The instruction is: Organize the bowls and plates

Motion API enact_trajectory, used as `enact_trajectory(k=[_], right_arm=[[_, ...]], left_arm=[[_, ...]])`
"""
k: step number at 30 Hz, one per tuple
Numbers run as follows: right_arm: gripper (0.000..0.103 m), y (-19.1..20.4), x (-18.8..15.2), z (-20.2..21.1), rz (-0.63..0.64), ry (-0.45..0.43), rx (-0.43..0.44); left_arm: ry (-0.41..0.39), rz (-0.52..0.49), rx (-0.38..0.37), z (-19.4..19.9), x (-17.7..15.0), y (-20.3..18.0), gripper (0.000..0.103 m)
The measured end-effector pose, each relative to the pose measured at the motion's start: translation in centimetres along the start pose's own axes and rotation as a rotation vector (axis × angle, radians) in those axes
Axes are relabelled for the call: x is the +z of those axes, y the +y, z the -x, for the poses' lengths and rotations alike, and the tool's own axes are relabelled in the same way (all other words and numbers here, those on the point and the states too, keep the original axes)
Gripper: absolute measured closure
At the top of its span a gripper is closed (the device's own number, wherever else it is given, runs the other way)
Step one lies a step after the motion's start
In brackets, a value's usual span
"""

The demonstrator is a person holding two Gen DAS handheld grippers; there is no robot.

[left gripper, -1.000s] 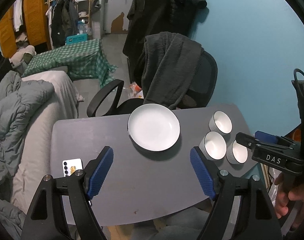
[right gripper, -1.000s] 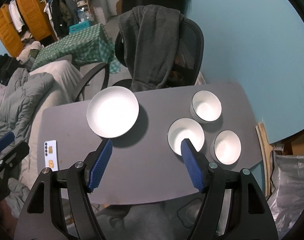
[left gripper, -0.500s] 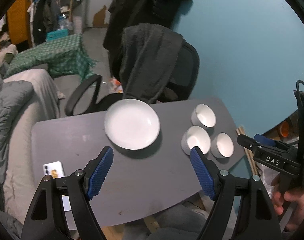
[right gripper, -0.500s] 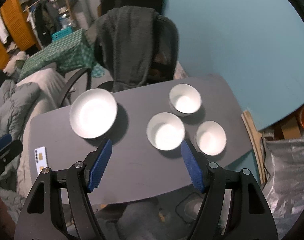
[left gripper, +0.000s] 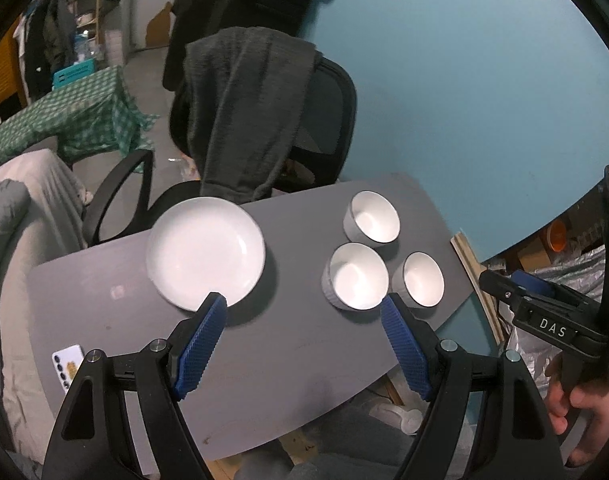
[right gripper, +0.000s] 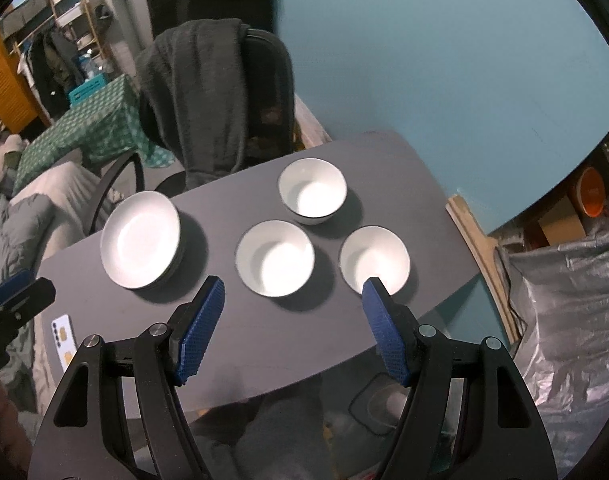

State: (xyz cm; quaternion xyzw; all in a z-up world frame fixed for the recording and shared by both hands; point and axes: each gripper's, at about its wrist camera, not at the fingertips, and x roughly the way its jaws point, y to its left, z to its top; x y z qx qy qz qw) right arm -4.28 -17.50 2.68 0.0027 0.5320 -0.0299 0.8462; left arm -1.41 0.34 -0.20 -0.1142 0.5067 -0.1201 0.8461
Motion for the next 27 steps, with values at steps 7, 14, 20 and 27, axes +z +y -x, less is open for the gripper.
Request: enact_trajectory(k=[7,14,20,27], right_arm=[[0.032,-3.2,1.2,-1.7,-0.009,0.024,0.017],[0.032,-5.7,3.0,-4.9,0.015,0.065,0.059],[0.032,-7.4,4.2,-9.3,0.054,0.129,0.119],[0.032,-7.1,4.8,-15.0,0.121,0.206,0.257]], left_arm=[[0.037,-0.013,-0.006,-3.0,0.7,-3.1,0.022],[0.034,-0.035,0.005,-6.3,1.8,-5.6,0.022],[0.08,0.005,0.058,-10.5,2.4,-6.1,0.022],[0.131,0.04,0.137,-15.4,1.9,-6.1,0.022]])
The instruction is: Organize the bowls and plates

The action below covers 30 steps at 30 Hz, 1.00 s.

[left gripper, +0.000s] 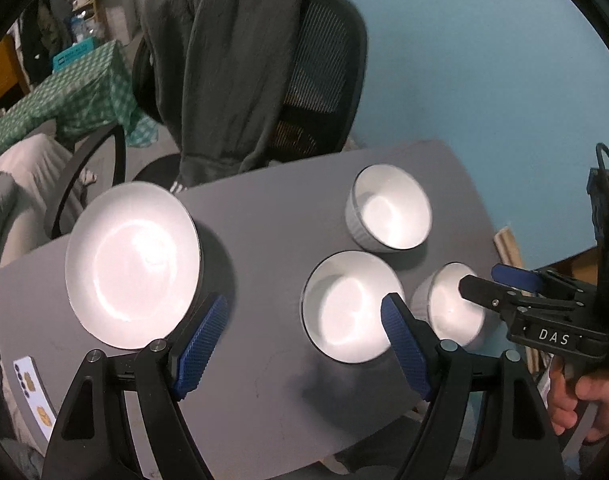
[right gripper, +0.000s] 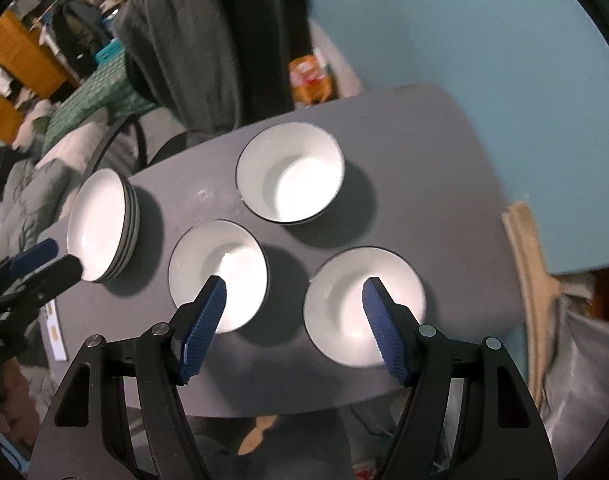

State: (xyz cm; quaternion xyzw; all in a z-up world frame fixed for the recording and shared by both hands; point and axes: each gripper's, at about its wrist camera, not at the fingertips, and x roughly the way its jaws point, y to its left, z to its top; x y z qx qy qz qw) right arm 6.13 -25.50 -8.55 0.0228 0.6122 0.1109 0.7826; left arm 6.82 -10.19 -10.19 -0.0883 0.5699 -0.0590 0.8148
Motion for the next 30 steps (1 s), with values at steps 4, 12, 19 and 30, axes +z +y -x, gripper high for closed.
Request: enact_trajectory(k=[4,12,19,30], right_arm=[[0.032,0.1,0.6,-2.9,0.042,0.058,0.063],[0.032,1.1,1.7,-6.3,0.163,0.122,0.096],[0.04,1.0,2.0,-8.4,0.198,0.185,0.101],[0.064,1.9,1.7,-10.2,0.228,0.237,0.099]], left_arm=[[0.044,0.027,0.026,-2.5,-0.4,0.1,0.022],[0.108,0.13,0.055,-6.2,-1.5,1.0,0.022],[0.155,0.175,0.055,-8.2,-1.9,1.0,0.023],[0.204,0.191,0.047,-9.7,-2.2,0.7,0.039]])
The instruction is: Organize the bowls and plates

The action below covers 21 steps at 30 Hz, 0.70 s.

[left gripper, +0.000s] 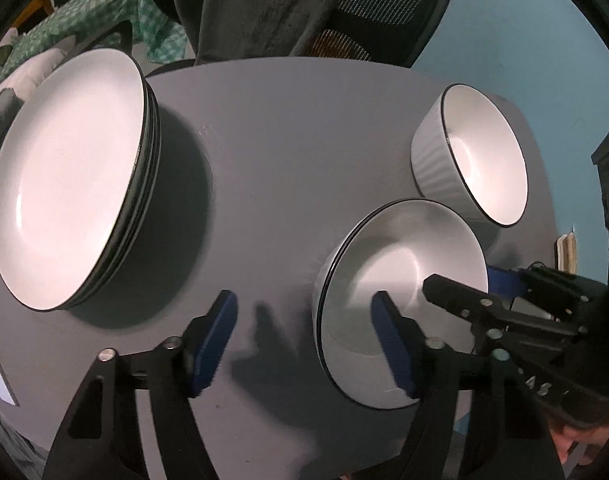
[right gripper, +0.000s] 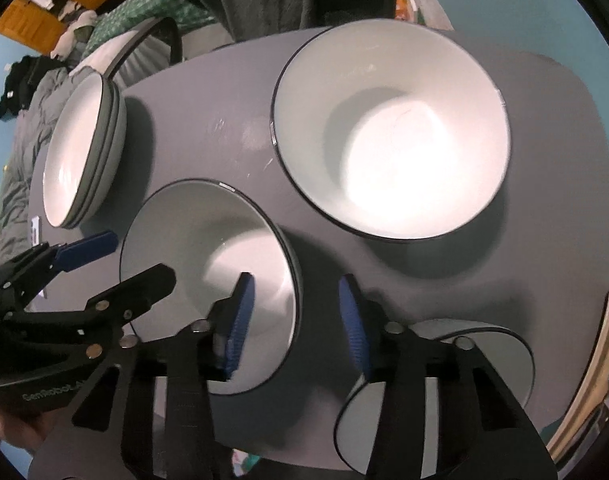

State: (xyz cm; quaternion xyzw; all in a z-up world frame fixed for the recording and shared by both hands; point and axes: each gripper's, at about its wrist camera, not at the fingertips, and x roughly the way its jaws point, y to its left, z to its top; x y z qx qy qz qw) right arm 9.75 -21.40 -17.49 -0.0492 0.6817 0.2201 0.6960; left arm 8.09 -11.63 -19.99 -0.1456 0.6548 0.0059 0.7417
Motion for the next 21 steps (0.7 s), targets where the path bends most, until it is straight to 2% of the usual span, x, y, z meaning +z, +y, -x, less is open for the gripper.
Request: enact_trajectory(k=[4,6,9,12,14,18,21], right_arm=[[0.077,-0.2,-0.1,-0.4,0.01,0.008,-0.016],[0.078,-0.2,-0.3,-0.2,0.018,0.0,-0.029],[0.087,-0.4,-0.1,-0.4,0.023,0.006,-0.014],[0.088,-0.2,0.0,-0.7,0.038,0.007,-0.035],[0.088,-0.2,0.0,-0.8,0.036,0.007,-0.039],[0.089,0.1,-0.4,-0.9,0.041,0.024,-0.025],[0.089,0.3,-0.7,-1.1,0.03,0.039,-0.002]], left_arm=[[0.019,-0.001,-0.001,-0.4,0.0,0.0,0.057],[0.041,0.004,-0.009,-1.0,0.0,0.1,0.071],[0.062,0.005,-0.019,-1.5,-0.1,0.3,0.08],[0.078,0.002,-0.03,-1.7,-0.4,0.4,0.088],[0.087,0.0,-0.056,-1.7,-0.4,0.5,0.093],[0.083,-0.04,-0.02,-1.2,-1.1,0.3,0.093],[0.095,-0.028,-0.019,-0.9,-2.0,1.0,0.093]])
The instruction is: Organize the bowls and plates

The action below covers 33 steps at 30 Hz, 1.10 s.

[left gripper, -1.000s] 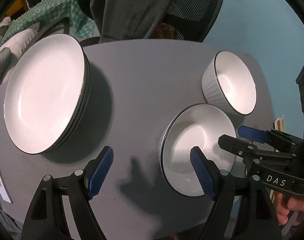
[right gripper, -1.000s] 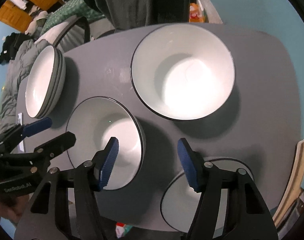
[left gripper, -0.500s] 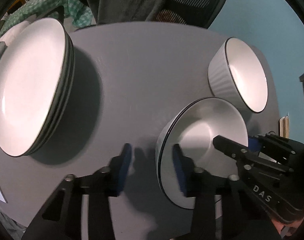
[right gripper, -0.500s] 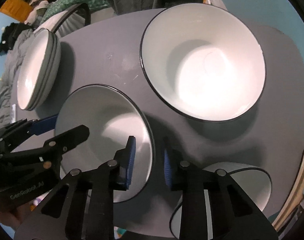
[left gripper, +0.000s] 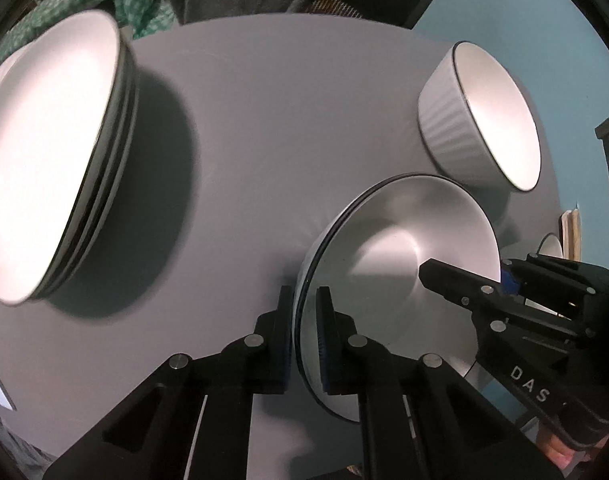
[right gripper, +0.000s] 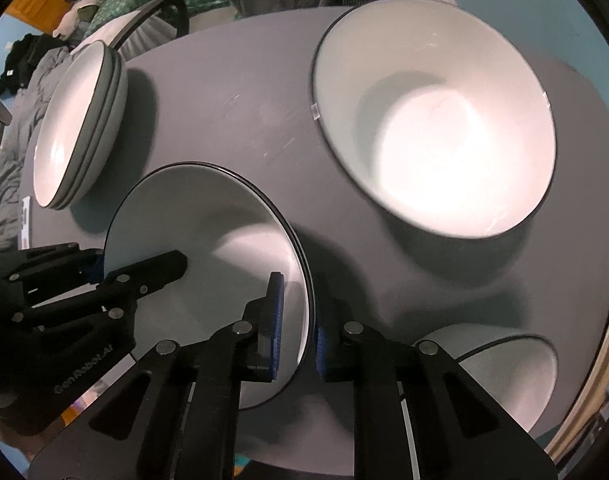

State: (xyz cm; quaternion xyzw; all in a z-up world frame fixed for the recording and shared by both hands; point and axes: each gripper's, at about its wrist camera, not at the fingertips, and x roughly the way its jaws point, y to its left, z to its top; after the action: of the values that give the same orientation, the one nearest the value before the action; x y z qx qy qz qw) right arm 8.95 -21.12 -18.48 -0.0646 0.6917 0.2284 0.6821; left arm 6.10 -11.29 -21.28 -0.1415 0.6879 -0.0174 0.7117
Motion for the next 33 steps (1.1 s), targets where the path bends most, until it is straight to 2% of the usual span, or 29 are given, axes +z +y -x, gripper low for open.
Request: enact_trajectory(k=[9,18,21,25,27,33], right_arm=[[0.089,0.4,-2.1,-0.3,-0.01,0.041,0.068],[0.09,-0.1,-2.0,-0.8,-0.045,0.048,0.053],[0.086,0.0,-1.8,-0.9,-0.04,0.04,0.051],[0.089,-0.3,-1.6,-1.0,-0.064,0.037,0.056],[0.09,1.1,-0.5,-1.3,-0.075,0.036,0.054],[0.093,1.4,-0.2,-1.2,-0.11,0.038,0.069]], left_arm=[[0.028,0.01,-0.004,0.3,-3.0,1.2,0.093],[0.025,0.03,-0.027,0.5,-2.5,2.4,0.092],[0.021,0.03,-0.028,0.6,-2.6,2.9,0.092],[0.026,0.031,-0.026,0.7,-2.6,2.9,0.092],[0.045,0.03,-0.015,0.6,-2.4,2.7,0.092],[0.055,0.032,-0.031,0.7,-2.2,2.7,0.091]])
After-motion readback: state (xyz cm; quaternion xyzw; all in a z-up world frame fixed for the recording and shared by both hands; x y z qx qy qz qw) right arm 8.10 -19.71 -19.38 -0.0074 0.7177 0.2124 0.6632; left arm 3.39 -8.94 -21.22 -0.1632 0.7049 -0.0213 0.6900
